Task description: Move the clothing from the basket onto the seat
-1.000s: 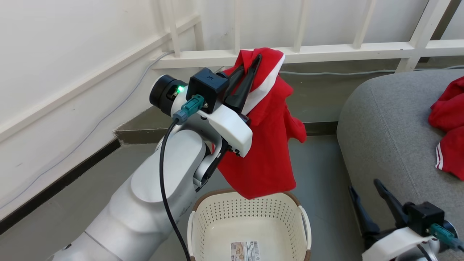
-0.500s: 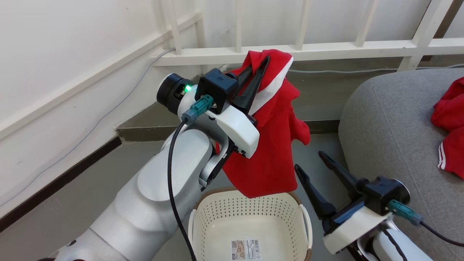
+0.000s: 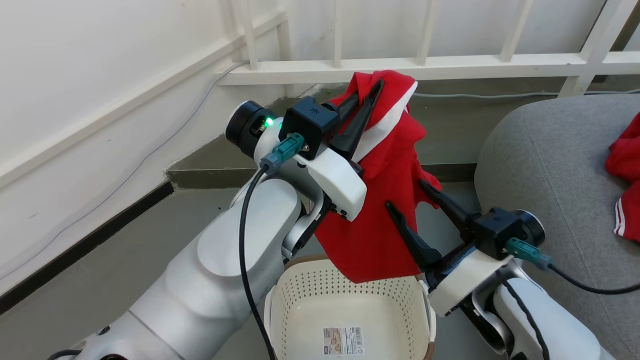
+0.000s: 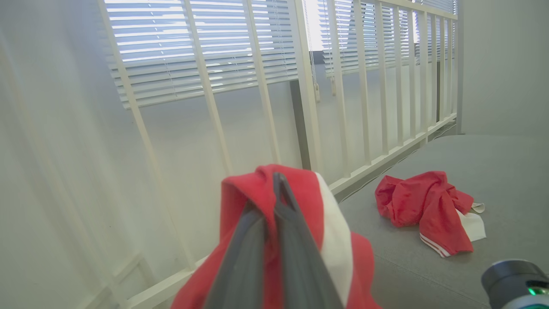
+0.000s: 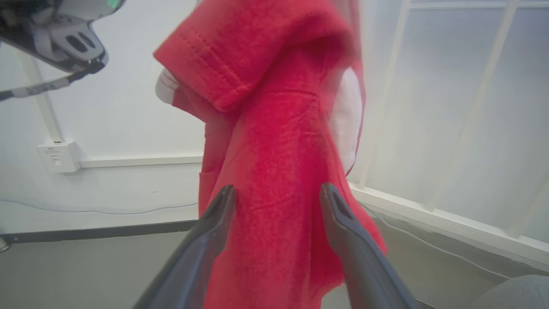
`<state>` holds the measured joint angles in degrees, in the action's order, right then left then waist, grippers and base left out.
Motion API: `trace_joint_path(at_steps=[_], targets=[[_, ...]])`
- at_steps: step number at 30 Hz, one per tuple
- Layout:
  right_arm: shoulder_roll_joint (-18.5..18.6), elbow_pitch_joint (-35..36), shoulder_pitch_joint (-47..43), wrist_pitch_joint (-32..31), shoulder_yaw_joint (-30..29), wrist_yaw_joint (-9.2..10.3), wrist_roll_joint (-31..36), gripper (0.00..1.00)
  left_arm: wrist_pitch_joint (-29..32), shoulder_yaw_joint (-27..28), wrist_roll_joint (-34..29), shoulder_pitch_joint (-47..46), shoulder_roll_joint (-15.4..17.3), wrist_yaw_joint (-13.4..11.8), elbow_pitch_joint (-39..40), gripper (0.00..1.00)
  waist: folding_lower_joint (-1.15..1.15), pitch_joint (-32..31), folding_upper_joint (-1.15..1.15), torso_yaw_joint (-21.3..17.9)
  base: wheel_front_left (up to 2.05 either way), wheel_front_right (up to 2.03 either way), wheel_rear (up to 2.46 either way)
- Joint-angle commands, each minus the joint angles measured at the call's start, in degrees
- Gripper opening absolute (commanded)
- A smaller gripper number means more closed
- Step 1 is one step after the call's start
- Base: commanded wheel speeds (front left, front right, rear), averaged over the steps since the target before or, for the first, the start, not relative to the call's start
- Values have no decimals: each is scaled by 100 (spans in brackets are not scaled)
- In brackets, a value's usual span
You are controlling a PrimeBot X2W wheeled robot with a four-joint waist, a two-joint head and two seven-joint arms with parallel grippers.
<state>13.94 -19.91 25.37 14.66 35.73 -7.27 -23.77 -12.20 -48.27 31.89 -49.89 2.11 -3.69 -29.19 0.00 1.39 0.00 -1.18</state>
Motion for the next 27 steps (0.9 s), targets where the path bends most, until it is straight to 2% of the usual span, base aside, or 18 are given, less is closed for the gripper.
trace_joint_path(at_steps=[1, 5, 6, 7, 8, 9, 17, 18, 19, 20, 27], targets=[[-84, -56, 254, 34, 137, -22, -1, 100, -57, 133, 65, -363, 81, -69, 111, 0, 0, 8, 0, 24, 0, 0, 0], [-213, -481, 463, 34, 288, -22, -62, 100, -80, 39, 138, -395, 79, -75, 128, 0, 0, 18, 0, 57, 0, 0, 0], [-254, -574, 529, 34, 315, -22, -93, 90, -87, 9, 163, -399, 78, -82, 142, 0, 0, 21, 0, 63, 0, 0, 0], [-283, -659, 597, 34, 329, -22, -108, 51, -93, -21, 191, -402, 78, -93, 160, 0, 0, 27, 0, 68, 0, 0, 0], [-309, -747, 653, 34, 322, -22, -127, 8, -99, -54, 215, -403, 78, -105, 169, 0, 0, 32, 0, 75, 0, 0, 0], [-336, -805, 702, 34, 303, -22, -140, 0, -104, -85, 245, -402, 78, -115, 172, 0, 0, 37, 0, 82, 0, 0, 0], [-389, -786, 792, 34, 234, -22, -176, 0, -162, -247, 400, -387, 77, -186, 113, 0, 0, 83, 0, 71, 0, 0, 0], [-377, -758, 782, 34, 211, -22, -178, 0, -175, -260, 410, -386, 77, -190, 100, 8, 0, 89, 0, 61, 0, 0, 0], [-364, -716, 772, 34, 186, -22, -173, 0, -187, -274, 413, -386, 77, -195, 83, 36, 0, 97, 0, 51, 0, 0, 0], [-350, -680, 757, 34, 169, -22, -172, 0, -198, -288, 423, -382, 77, -192, 69, 100, 0, 105, 0, 41, 0, 0, 0], [-236, -317, 630, 34, -50, -22, -136, 0, -260, -367, 441, -227, 77, -176, -55, 100, 0, 158, 0, -118, 0, 0, 0]])
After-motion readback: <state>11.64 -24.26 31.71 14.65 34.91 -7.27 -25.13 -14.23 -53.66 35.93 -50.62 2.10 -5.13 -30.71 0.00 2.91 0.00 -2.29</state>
